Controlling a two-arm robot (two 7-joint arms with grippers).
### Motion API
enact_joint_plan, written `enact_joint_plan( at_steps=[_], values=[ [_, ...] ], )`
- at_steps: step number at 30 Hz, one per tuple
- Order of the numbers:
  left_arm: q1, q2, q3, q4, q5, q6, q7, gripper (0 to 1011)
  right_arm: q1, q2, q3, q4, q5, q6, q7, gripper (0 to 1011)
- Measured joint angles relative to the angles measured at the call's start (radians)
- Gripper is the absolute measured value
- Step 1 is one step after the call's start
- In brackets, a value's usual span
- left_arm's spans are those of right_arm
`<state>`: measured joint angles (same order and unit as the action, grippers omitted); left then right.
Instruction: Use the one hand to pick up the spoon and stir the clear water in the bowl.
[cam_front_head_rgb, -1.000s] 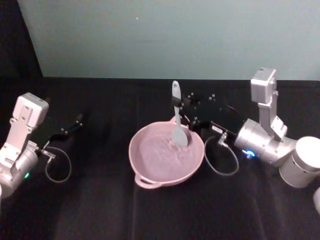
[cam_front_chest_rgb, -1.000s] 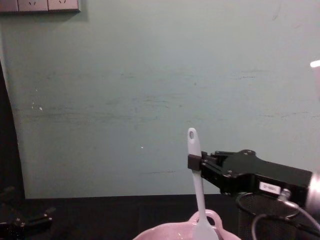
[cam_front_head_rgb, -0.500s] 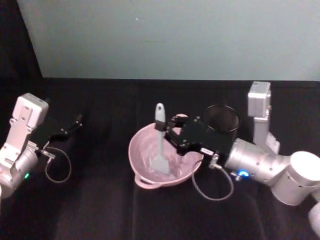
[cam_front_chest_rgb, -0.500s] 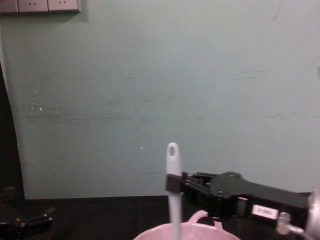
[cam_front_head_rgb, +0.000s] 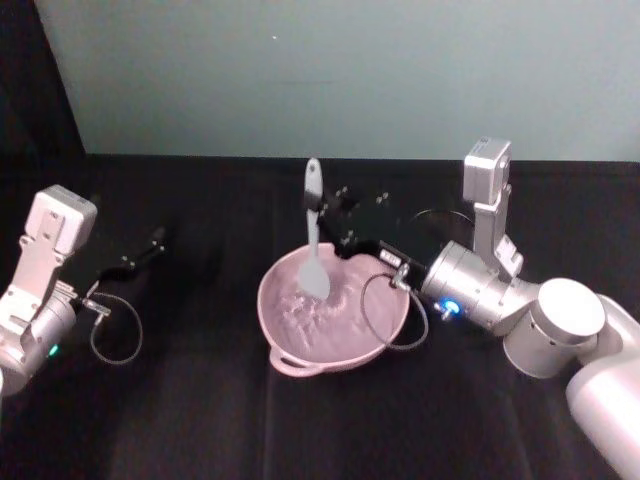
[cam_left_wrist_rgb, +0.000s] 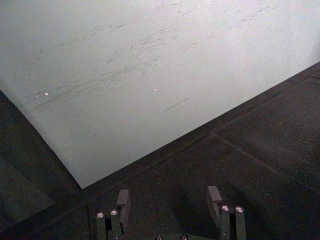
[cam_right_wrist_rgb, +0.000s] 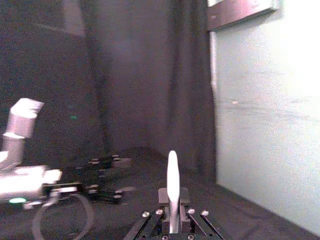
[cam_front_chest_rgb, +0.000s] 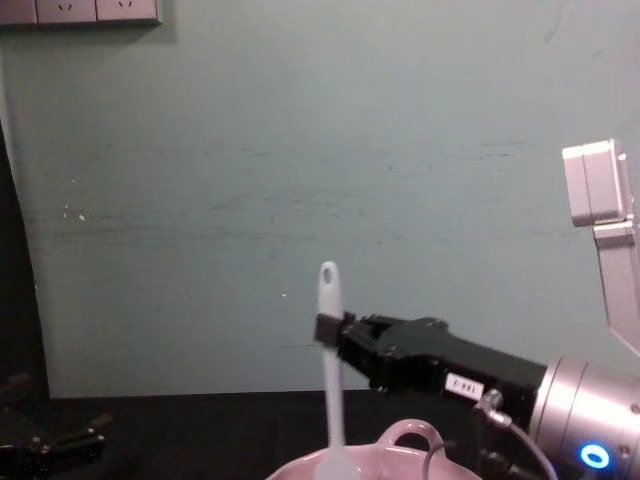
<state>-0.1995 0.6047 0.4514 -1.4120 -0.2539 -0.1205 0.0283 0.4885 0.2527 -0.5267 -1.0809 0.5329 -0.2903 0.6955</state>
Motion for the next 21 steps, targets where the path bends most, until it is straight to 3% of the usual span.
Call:
enact_joint_plan(
  at_steps=[6, 11, 16, 21],
  values=[
    [0.000, 0.000, 0.000, 0.000, 0.000, 0.000, 0.000, 1011, 0.008, 0.012, 0.028, 0.009, -0.028, -0.011, -0.036, 112],
    [0.000, 0.000, 0.000, 0.000, 0.000, 0.000, 0.000, 1011, -0.026, 0.051, 0.051, -0.052, -0.029, 0.019, -0.040, 112],
    [0.000, 0.000, 0.000, 0.000, 0.000, 0.000, 0.000, 1011, -0.096, 0.107, 0.067, -0.166, 0.008, 0.088, -0.007, 112],
    [0.000, 0.000, 0.000, 0.000, 0.000, 0.000, 0.000, 1011, -0.132, 0.128, 0.060, -0.222, 0.048, 0.127, 0.026, 112]
  ],
)
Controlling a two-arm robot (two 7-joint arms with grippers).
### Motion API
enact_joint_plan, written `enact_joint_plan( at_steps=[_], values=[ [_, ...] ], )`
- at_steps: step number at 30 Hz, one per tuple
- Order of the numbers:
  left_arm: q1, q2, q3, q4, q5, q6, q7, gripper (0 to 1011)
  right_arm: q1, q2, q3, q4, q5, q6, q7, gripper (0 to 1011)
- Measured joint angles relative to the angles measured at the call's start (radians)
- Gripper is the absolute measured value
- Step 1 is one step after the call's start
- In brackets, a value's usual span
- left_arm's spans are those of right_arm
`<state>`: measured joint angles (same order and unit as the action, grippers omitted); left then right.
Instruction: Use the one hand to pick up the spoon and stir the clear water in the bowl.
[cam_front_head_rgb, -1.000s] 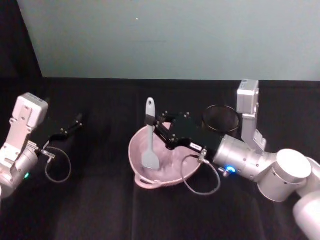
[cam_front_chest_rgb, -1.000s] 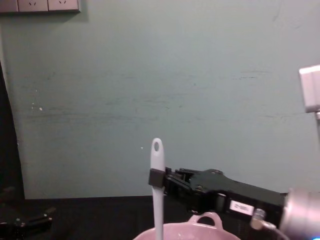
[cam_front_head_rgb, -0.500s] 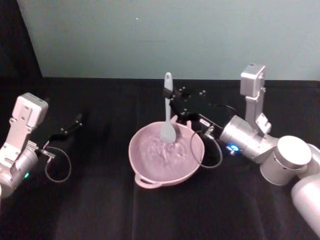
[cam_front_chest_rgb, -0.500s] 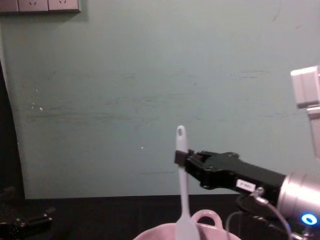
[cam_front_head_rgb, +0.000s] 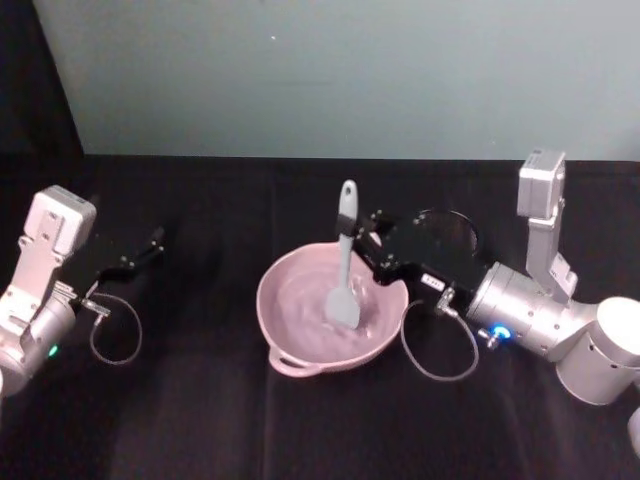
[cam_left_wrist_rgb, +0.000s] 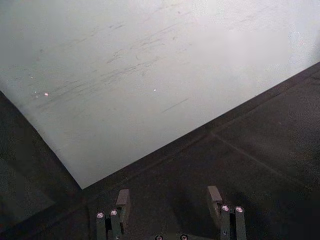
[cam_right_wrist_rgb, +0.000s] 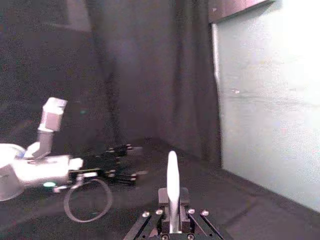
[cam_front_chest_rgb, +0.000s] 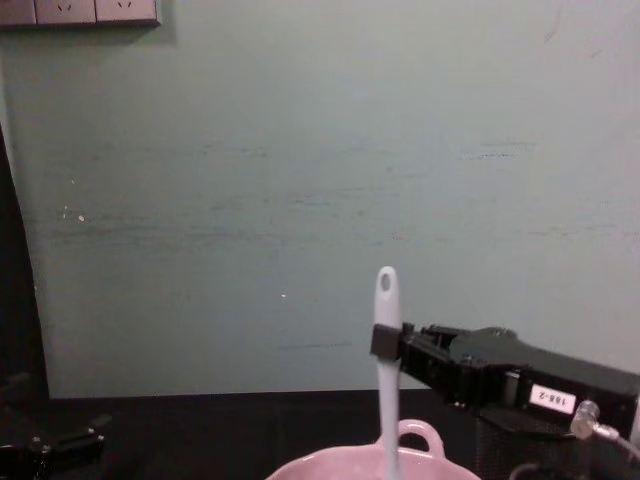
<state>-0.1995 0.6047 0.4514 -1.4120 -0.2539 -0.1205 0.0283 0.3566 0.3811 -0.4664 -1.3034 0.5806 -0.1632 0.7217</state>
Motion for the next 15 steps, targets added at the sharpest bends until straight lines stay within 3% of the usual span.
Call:
enact_joint_plan(
  at_steps=[8, 15],
  values=[
    [0.000, 0.000, 0.000, 0.000, 0.000, 0.000, 0.000, 1011, 0.025, -0.036, -0.042, 0.037, 0.033, 0.011, 0.034, 112],
    [0.000, 0.000, 0.000, 0.000, 0.000, 0.000, 0.000, 1011, 0.107, -0.118, -0.072, 0.180, -0.010, -0.077, 0.025, 112]
  ],
)
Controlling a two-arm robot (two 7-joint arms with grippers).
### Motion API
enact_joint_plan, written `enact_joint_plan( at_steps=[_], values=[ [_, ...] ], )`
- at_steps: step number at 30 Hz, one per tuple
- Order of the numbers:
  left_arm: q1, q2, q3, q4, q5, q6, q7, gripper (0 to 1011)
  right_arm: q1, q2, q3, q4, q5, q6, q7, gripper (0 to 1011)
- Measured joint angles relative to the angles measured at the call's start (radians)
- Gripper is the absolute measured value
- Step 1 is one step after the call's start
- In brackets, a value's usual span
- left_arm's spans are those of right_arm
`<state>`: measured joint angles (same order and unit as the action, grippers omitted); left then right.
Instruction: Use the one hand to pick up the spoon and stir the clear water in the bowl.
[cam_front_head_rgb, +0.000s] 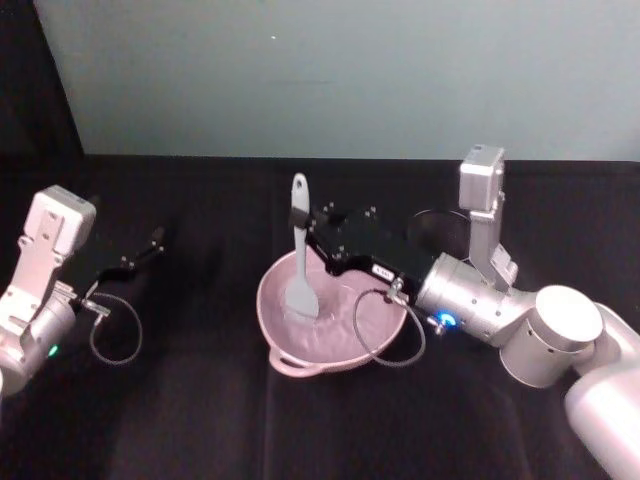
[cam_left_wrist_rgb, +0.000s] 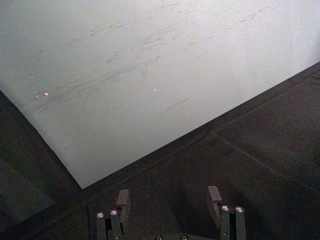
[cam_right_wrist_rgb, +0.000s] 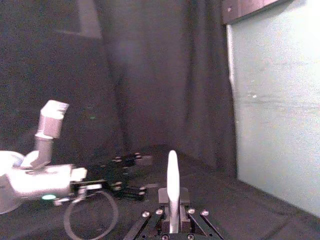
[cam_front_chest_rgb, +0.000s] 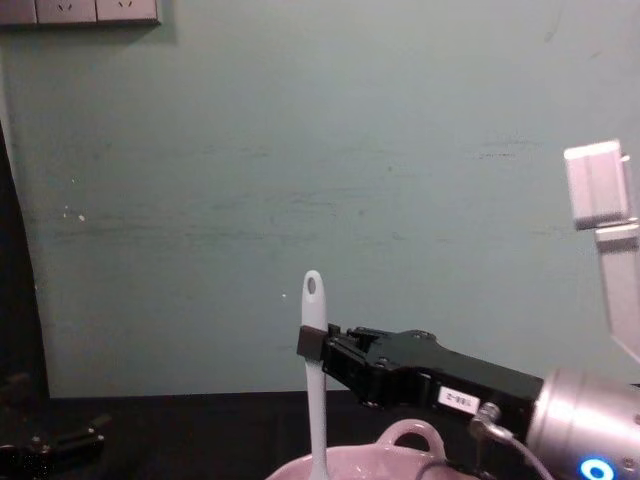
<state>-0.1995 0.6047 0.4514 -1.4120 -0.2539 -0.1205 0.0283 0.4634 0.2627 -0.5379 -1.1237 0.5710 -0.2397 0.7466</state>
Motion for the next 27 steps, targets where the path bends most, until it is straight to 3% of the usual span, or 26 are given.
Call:
enact_joint_plan(
  at_steps=[5, 11, 19, 27],
  values=[
    [0.000, 0.000, 0.000, 0.000, 0.000, 0.000, 0.000, 1011, 0.051, -0.044, 0.009, 0.103, -0.063, -0.071, -0.060, 112],
    [0.000, 0.000, 0.000, 0.000, 0.000, 0.000, 0.000, 1011, 0.068, -0.046, 0.038, 0.137, -0.094, -0.093, -0.103, 112],
    [0.000, 0.000, 0.000, 0.000, 0.000, 0.000, 0.000, 1011, -0.016, 0.032, 0.078, -0.002, -0.088, -0.047, -0.096, 112],
    [0.000, 0.000, 0.000, 0.000, 0.000, 0.000, 0.000, 1011, -0.112, 0.097, 0.079, -0.146, -0.049, 0.009, -0.047, 112]
  ],
)
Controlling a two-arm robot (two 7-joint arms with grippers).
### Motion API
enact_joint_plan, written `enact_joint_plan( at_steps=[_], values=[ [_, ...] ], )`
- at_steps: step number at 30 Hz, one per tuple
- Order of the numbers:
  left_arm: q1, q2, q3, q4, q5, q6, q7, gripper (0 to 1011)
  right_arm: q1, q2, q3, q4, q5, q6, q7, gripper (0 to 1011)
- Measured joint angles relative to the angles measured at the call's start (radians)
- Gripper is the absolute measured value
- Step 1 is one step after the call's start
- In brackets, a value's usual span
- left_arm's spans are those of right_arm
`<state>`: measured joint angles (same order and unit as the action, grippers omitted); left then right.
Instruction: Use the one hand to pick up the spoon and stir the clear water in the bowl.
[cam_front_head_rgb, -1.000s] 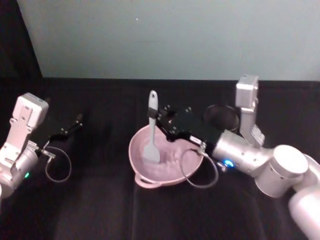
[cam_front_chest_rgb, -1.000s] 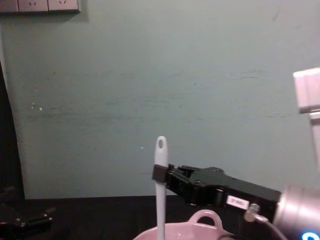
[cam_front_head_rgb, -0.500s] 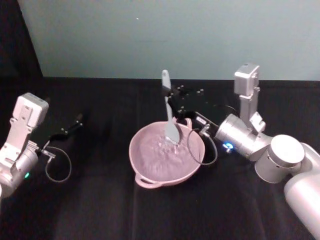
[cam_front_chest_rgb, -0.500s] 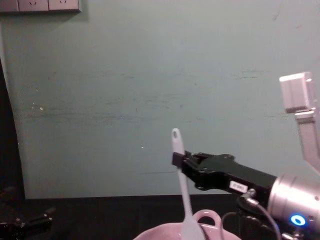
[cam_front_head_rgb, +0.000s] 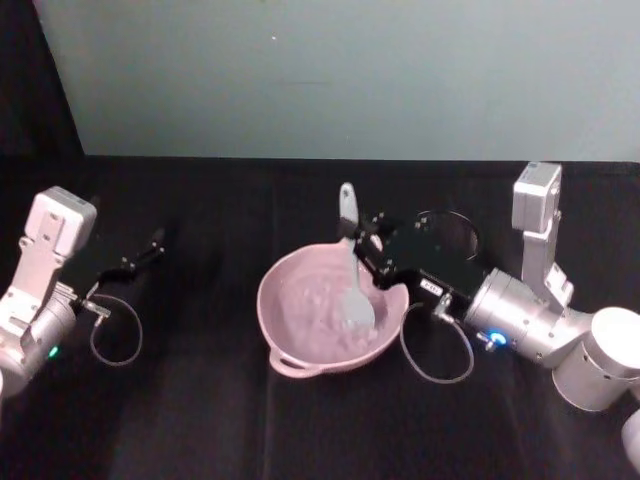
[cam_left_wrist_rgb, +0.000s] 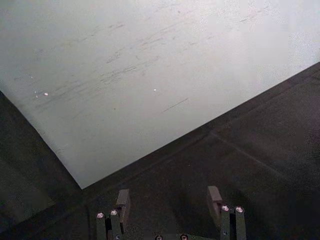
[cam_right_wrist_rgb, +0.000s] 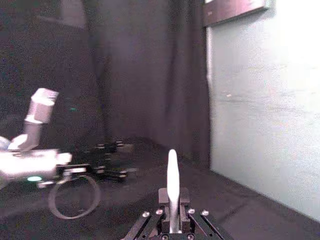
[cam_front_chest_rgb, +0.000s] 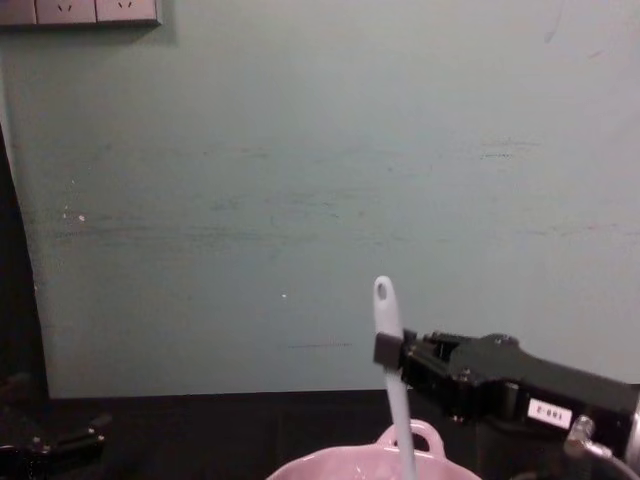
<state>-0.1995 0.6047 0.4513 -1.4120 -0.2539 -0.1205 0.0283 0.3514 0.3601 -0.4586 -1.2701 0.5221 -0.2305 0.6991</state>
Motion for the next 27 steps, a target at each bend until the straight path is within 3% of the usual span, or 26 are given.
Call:
enact_joint_plan(
  at_steps=[5, 10, 15, 19, 24, 27],
  values=[
    [0.000, 0.000, 0.000, 0.000, 0.000, 0.000, 0.000, 1011, -0.023, 0.007, -0.022, -0.044, 0.030, 0.033, 0.028, 112],
    [0.000, 0.000, 0.000, 0.000, 0.000, 0.000, 0.000, 1011, -0.006, -0.016, -0.047, -0.039, 0.046, 0.045, 0.039, 112],
    [0.000, 0.000, 0.000, 0.000, 0.000, 0.000, 0.000, 1011, 0.035, -0.059, -0.061, 0.019, 0.047, 0.025, 0.035, 112],
    [0.000, 0.000, 0.000, 0.000, 0.000, 0.000, 0.000, 1011, 0.087, -0.111, -0.062, 0.110, 0.029, -0.024, 0.008, 112],
    [0.000, 0.000, 0.000, 0.000, 0.000, 0.000, 0.000, 1011, 0.135, -0.149, -0.040, 0.209, -0.010, -0.086, -0.036, 112],
    [0.000, 0.000, 0.000, 0.000, 0.000, 0.000, 0.000, 1011, 0.147, -0.153, -0.026, 0.235, -0.023, -0.106, -0.051, 112]
  ],
)
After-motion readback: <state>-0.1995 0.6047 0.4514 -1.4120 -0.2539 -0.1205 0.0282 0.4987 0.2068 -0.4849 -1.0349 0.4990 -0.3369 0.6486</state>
